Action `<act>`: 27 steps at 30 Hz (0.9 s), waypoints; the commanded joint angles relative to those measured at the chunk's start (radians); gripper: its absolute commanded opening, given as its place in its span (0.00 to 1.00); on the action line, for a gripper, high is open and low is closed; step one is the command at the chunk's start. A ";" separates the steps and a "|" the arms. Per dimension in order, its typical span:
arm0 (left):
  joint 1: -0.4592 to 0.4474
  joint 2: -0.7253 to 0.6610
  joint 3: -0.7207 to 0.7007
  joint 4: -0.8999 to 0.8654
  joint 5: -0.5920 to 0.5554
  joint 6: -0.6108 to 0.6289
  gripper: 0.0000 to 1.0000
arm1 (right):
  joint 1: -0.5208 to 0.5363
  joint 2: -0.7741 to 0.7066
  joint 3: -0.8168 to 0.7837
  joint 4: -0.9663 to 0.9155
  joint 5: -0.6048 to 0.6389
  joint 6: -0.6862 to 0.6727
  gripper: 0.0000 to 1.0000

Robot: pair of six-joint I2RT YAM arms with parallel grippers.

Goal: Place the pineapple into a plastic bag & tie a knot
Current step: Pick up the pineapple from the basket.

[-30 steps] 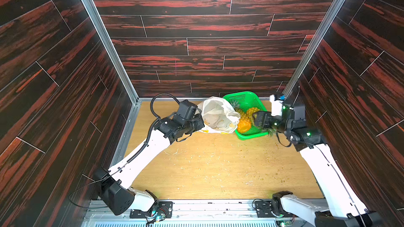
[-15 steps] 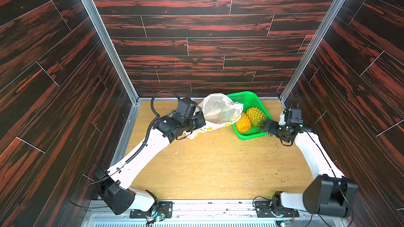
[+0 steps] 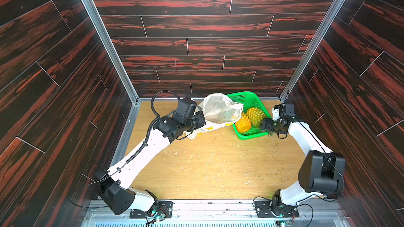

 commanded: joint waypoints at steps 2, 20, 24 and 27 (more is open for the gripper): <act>0.004 -0.008 -0.007 0.006 -0.011 0.001 0.00 | 0.000 0.044 0.022 -0.005 -0.006 -0.040 0.80; 0.004 -0.019 -0.001 -0.001 -0.043 0.001 0.00 | 0.000 0.028 0.081 -0.058 -0.062 -0.037 0.00; 0.004 -0.022 -0.005 -0.010 -0.052 0.012 0.00 | 0.000 -0.049 0.133 -0.074 -0.119 -0.011 0.00; 0.005 -0.023 -0.003 -0.014 -0.052 0.020 0.00 | -0.001 -0.107 0.174 -0.082 -0.152 0.012 0.00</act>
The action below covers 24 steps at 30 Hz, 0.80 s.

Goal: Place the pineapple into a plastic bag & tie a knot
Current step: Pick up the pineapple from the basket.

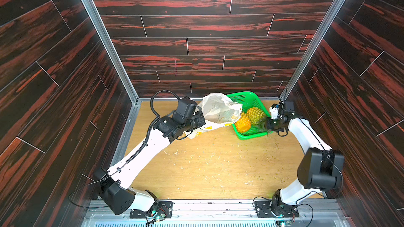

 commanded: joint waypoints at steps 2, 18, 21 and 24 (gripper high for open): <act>0.005 -0.021 0.000 -0.009 -0.015 0.022 0.00 | 0.000 -0.133 0.103 0.020 -0.084 0.052 0.00; 0.004 0.010 0.027 -0.020 0.020 0.058 0.00 | 0.000 -0.376 0.215 -0.045 -0.182 0.107 0.00; 0.005 0.006 0.018 -0.014 0.020 0.057 0.00 | 0.008 -0.405 0.251 -0.033 -0.273 0.111 0.00; 0.004 0.004 0.016 -0.013 0.021 0.059 0.00 | 0.051 -0.425 0.290 -0.029 -0.328 0.098 0.00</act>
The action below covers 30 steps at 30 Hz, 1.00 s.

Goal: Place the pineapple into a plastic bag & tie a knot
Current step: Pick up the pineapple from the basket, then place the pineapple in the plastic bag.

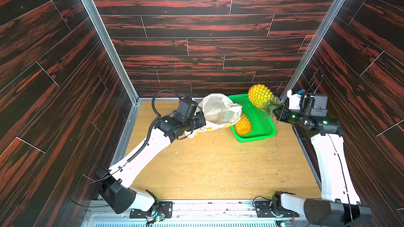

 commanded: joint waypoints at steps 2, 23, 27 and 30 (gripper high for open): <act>0.004 -0.008 0.015 -0.010 0.004 0.019 0.00 | 0.084 -0.068 0.112 0.123 -0.151 -0.034 0.00; 0.004 -0.004 0.018 -0.005 0.004 0.030 0.00 | 0.486 0.055 0.265 -0.267 0.060 -0.296 0.00; 0.004 -0.005 0.018 -0.006 0.011 0.029 0.00 | 0.552 0.111 0.300 -0.263 0.185 -0.303 0.00; 0.004 -0.007 0.013 -0.005 0.014 0.030 0.00 | 0.597 0.156 0.325 -0.239 0.281 -0.293 0.00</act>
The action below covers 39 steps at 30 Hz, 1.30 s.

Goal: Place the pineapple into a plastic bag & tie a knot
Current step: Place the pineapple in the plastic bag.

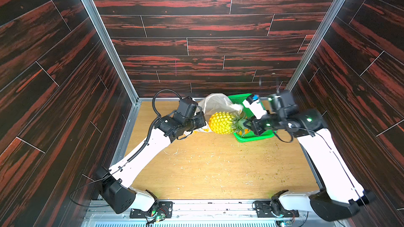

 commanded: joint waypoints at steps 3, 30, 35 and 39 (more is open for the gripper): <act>0.005 -0.008 0.003 -0.011 0.019 0.014 0.00 | 0.040 0.050 0.104 0.119 0.127 0.016 0.00; 0.004 0.016 -0.029 0.154 0.259 -0.069 0.00 | 0.092 0.122 -0.163 0.775 0.144 0.339 0.00; 0.007 0.005 -0.061 0.241 0.264 -0.174 0.00 | 0.089 0.137 -0.109 0.782 0.185 0.293 0.00; 0.015 -0.006 -0.112 0.421 0.310 -0.332 0.00 | 0.082 0.146 -0.076 0.782 0.192 0.267 0.00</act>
